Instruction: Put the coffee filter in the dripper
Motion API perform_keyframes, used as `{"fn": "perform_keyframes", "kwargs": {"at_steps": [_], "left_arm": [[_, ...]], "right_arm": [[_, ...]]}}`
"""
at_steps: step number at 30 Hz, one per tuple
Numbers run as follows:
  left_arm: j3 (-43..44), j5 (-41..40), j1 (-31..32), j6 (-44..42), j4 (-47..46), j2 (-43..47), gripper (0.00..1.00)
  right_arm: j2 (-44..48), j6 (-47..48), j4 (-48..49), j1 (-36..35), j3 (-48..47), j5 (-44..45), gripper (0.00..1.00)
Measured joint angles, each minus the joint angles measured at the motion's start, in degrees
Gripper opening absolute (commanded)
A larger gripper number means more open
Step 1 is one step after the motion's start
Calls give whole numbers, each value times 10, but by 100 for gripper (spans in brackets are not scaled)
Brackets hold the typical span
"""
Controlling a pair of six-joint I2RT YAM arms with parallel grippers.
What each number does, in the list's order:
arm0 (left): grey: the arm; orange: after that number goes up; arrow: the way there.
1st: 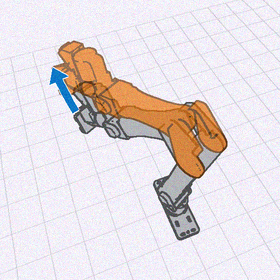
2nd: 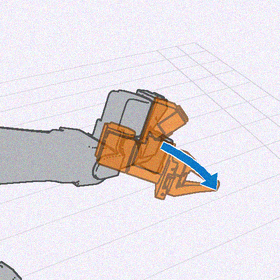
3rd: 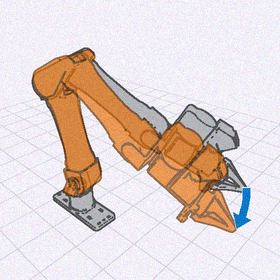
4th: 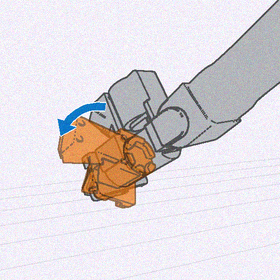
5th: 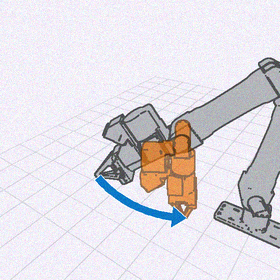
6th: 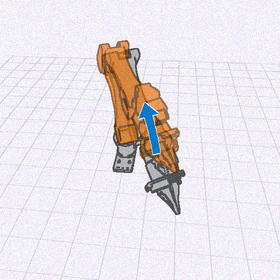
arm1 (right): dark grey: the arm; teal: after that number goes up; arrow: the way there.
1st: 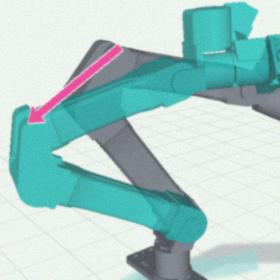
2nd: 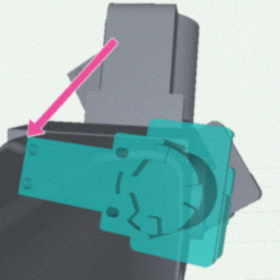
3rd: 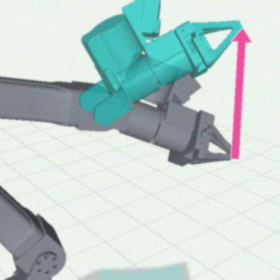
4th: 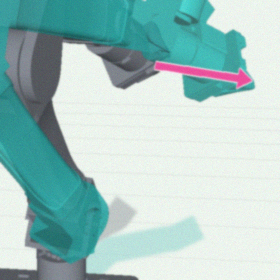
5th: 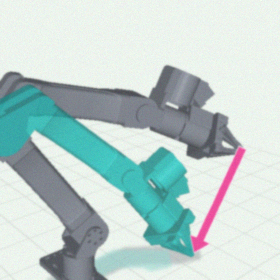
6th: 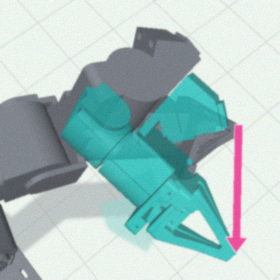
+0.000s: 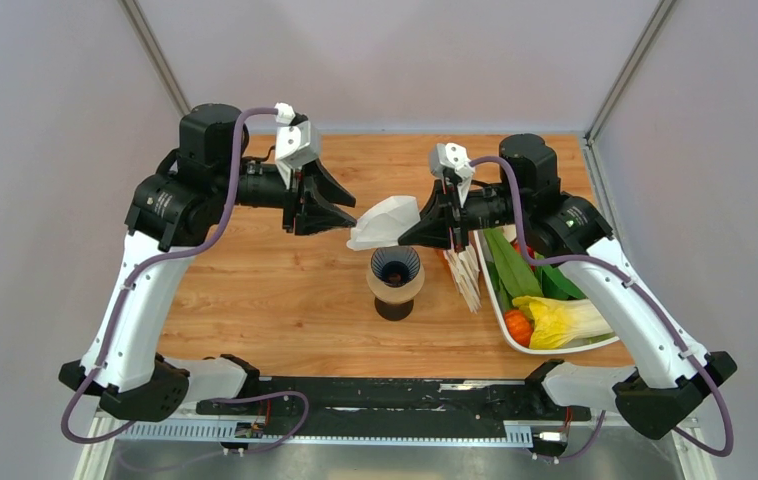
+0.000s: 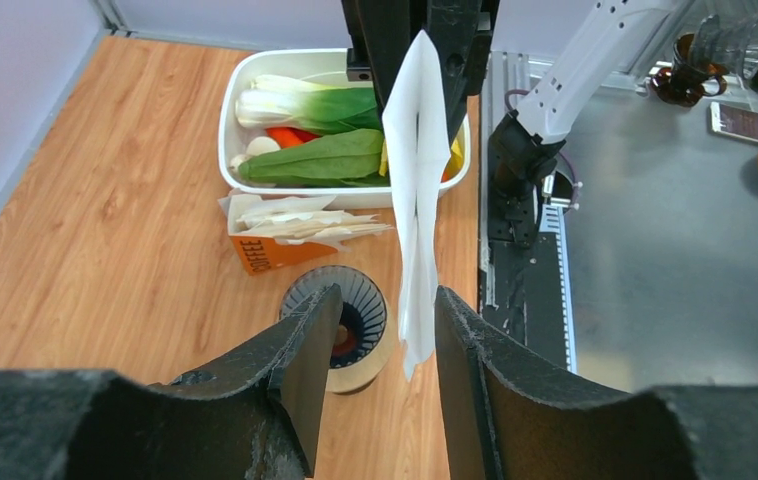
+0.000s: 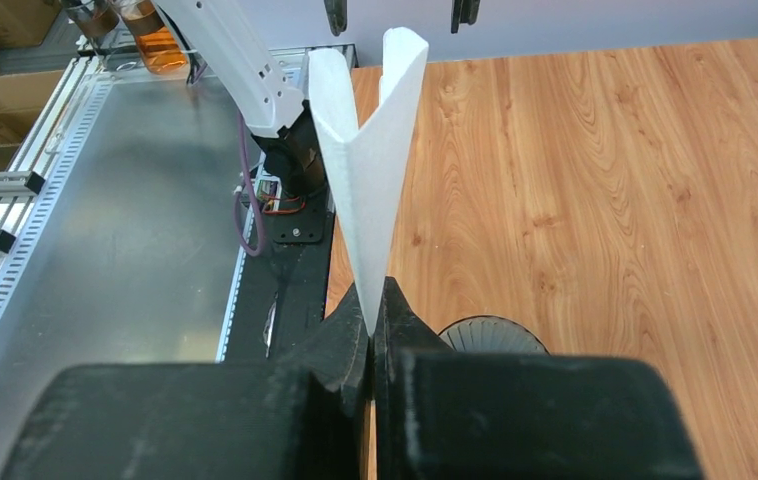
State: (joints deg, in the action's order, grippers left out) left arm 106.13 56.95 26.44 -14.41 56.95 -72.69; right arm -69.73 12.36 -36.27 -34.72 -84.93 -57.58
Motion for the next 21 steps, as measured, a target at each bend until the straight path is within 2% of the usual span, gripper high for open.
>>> {"fn": "perform_keyframes", "kwargs": {"at_steps": [17, 19, 21], "left_arm": [[-50, -35, 37, -22, -6, -1, 39], [-57, -35, 48, -23, -7, -1, 35], [-69, -34, 59, -19, -15, -1, 24]], "right_arm": [[-10, 4, 0, -5, -21, -13, 3], [-15, 4, 0, -5, -26, -16, 3], [-21, 4, 0, -5, -29, -18, 6]]}}
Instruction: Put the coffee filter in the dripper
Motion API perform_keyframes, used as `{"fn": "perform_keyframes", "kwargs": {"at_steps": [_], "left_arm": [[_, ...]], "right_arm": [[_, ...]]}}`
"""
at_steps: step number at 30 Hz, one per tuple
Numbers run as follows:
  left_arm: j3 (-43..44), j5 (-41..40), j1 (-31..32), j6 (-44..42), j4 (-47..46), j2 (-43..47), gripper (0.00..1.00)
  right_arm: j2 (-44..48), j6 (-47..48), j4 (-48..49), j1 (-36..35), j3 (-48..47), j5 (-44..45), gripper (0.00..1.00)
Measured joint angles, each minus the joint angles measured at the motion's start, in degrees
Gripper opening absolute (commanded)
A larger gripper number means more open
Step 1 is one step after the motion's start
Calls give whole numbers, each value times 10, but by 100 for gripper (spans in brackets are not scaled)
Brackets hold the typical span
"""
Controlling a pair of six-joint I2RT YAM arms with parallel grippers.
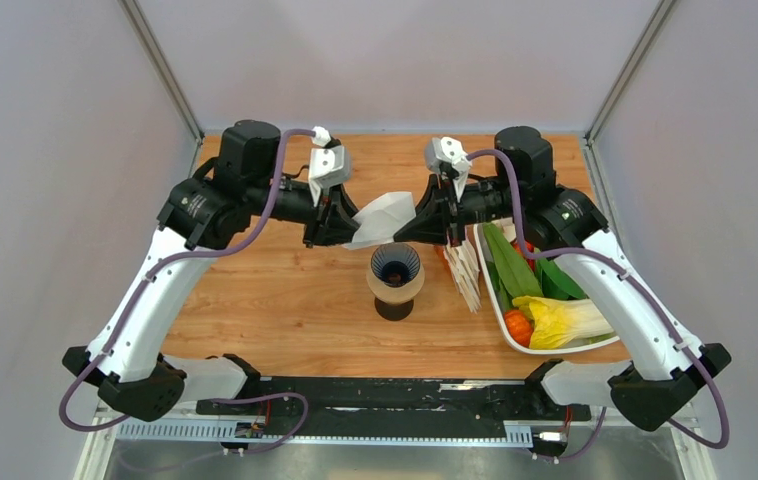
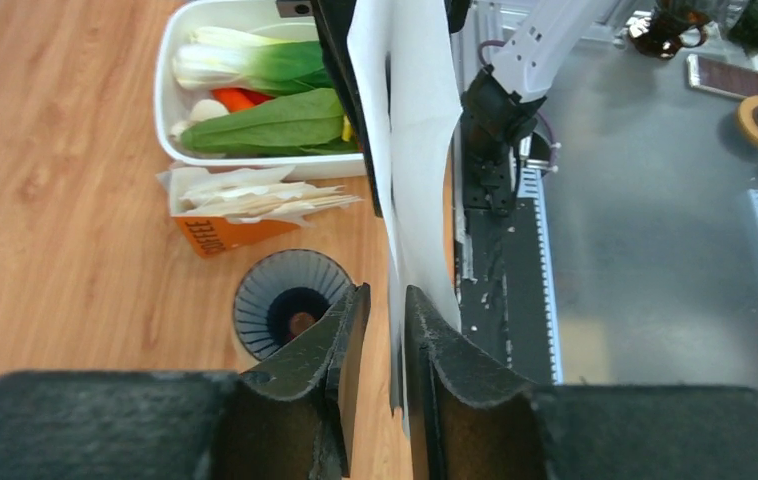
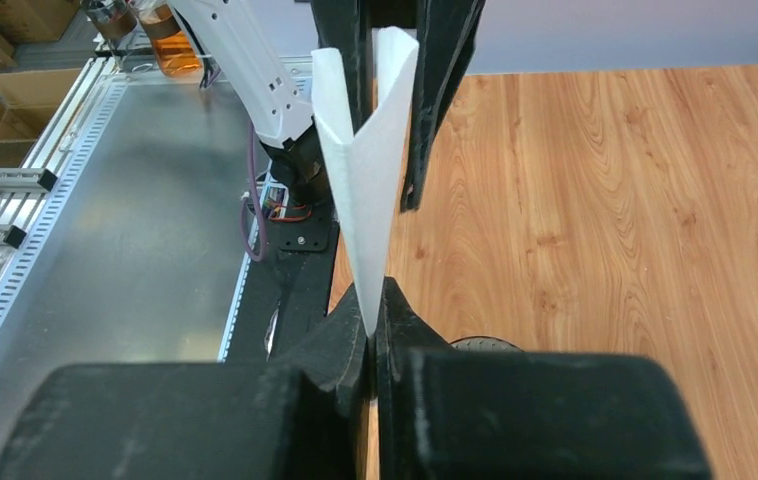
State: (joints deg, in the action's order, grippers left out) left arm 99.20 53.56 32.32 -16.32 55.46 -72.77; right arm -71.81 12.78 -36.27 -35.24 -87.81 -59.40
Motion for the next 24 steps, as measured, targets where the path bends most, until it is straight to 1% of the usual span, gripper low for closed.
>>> {"fn": "perform_keyframes", "kwargs": {"at_steps": [1, 2, 3, 6, 7, 8, 10, 11, 13, 17, 21, 24], "left_arm": [[-10, 2, 4, 6, -7, 1, 13], [-21, 3, 7, 15, -18, 2, 8], [-33, 5, 8, 27, -28, 4, 2], [-86, 9, 8, 93, -83, 14, 0], [-110, 14, 3, 130, -116, 20, 0], [-129, 19, -3, 168, -142, 26, 0], [-180, 31, -26, 259, -220, 42, 0], [-204, 33, -42, 308, -259, 50, 0], [-231, 33, -64, 386, -319, 59, 0], [-238, 30, -78, 505, -405, 61, 0], [-238, 33, -77, 578, -456, 63, 0], [-238, 34, -76, 609, -468, 63, 0]], "right_arm": [[-3, 0, 0, 0, -2, -1, 10], [-6, 0, 0, 0, -4, -1, 18], [-9, 2, -2, 0, -6, -1, 28], [-12, 10, -6, 2, -15, 10, 60], [-11, 15, -8, 5, -18, 15, 72], [-9, 21, -10, 7, -21, 23, 78], [-1, 42, -16, 10, -23, 49, 98], [4, 54, -21, 12, -23, 62, 100], [16, 85, -36, 13, -23, 94, 100], [32, 151, -47, -3, -23, 185, 100], [32, 212, -42, -57, -21, 301, 100], [23, 249, -32, -103, -21, 381, 100]]}}
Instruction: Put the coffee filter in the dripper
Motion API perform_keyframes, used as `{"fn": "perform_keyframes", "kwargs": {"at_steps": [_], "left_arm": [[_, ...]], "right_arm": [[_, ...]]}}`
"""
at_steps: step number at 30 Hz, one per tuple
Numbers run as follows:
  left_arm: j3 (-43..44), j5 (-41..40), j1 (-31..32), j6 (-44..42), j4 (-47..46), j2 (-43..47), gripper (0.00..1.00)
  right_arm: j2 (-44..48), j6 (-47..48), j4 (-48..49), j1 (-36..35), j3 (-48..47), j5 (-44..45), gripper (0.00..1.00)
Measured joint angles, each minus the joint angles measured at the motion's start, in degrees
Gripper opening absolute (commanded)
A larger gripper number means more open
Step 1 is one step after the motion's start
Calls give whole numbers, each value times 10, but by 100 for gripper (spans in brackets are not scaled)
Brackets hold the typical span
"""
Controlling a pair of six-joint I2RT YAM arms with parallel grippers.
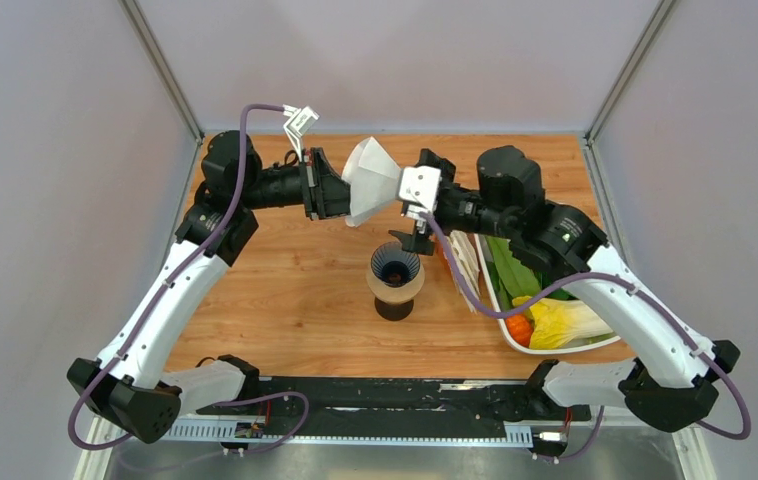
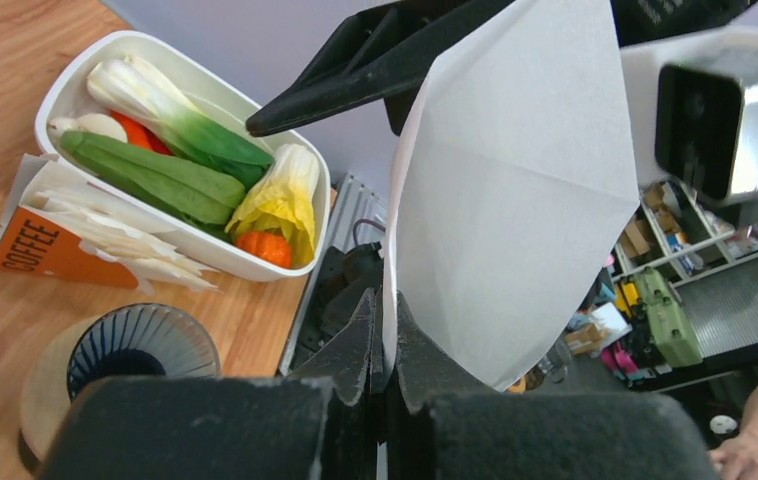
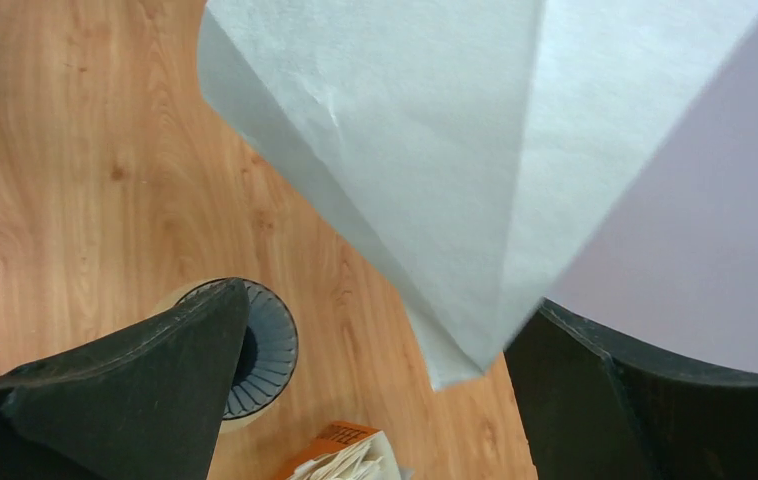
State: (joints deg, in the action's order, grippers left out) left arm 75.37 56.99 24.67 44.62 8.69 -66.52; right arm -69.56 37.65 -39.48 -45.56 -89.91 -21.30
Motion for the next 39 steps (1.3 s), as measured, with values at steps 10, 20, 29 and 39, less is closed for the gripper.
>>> {"fn": "perform_keyframes", "kwargs": {"at_steps": [10, 20, 29, 39], "left_arm": [[-7, -8, 11, 31, 16, -2, 0], [-7, -16, 12, 36, 43, -6, 0], [-49, -5, 12, 130, -3, -13, 0], [-50, -5, 12, 195, -44, -32, 0]], "right_arm": [[-25, 63, 28, -75, 0, 134, 67], [-18, 66, 38, -75, 0, 135, 74], [-10, 70, 56, -75, 12, 146, 81], [-2, 92, 57, -77, 16, 147, 55]]}}
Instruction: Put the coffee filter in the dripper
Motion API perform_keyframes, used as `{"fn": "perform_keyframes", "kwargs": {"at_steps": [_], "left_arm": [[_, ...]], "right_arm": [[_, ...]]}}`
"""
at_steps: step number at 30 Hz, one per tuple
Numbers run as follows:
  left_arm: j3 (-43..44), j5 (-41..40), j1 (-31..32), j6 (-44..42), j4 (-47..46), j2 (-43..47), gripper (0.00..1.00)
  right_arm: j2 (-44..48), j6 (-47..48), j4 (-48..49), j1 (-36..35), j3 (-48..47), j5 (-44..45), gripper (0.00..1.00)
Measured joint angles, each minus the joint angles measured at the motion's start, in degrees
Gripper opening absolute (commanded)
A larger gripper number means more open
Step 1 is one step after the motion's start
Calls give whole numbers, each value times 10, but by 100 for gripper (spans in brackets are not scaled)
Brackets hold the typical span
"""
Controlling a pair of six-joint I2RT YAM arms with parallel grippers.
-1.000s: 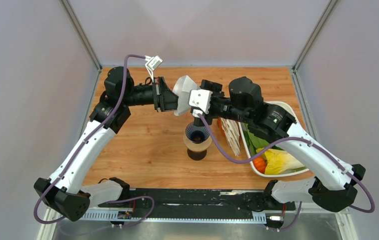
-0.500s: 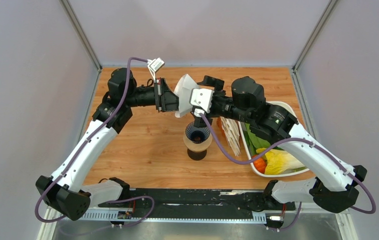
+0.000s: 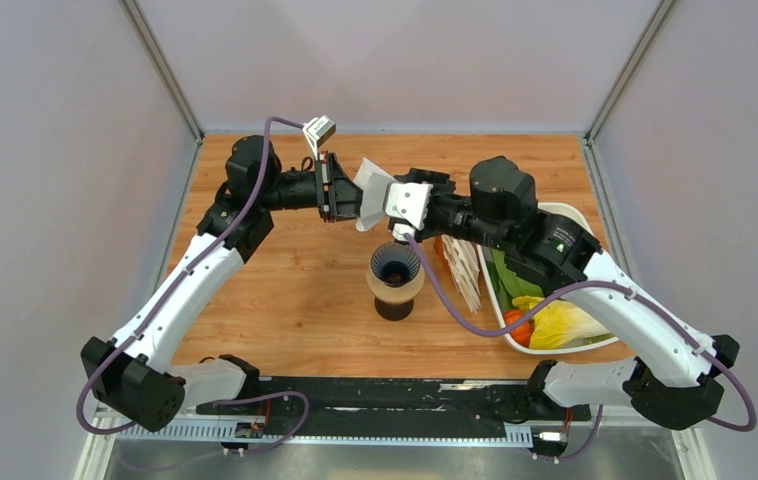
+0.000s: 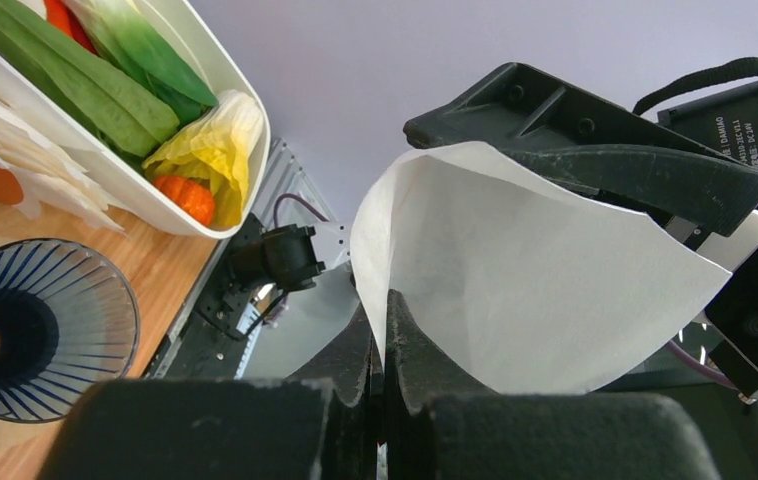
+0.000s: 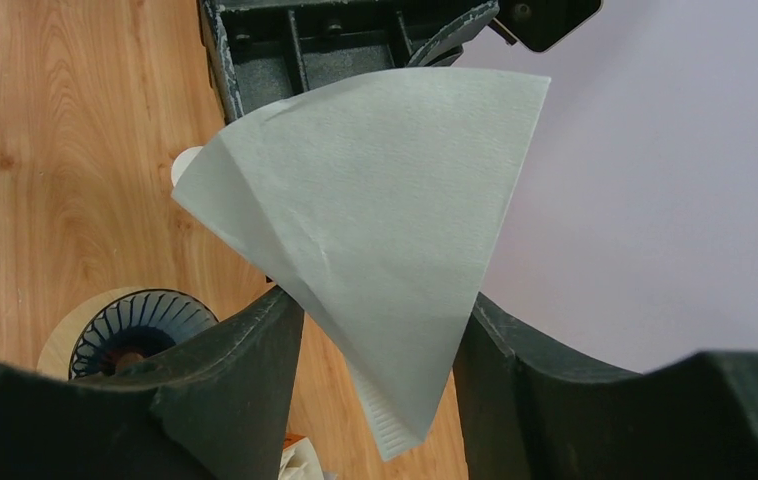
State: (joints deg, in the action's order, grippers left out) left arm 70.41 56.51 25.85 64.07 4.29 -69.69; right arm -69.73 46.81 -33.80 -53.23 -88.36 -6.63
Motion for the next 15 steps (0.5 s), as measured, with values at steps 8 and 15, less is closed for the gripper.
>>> {"fn": "perform_keyframes", "kwargs": {"at_steps": [8, 15], "left_arm": [[0, 7, 0, 24, -12, -8, 0], [0, 15, 0, 34, -16, -11, 0]], "right_arm": [[5, 17, -3, -3, 3, -4, 49], [5, 36, -14, -9, 3, -1, 42]]}}
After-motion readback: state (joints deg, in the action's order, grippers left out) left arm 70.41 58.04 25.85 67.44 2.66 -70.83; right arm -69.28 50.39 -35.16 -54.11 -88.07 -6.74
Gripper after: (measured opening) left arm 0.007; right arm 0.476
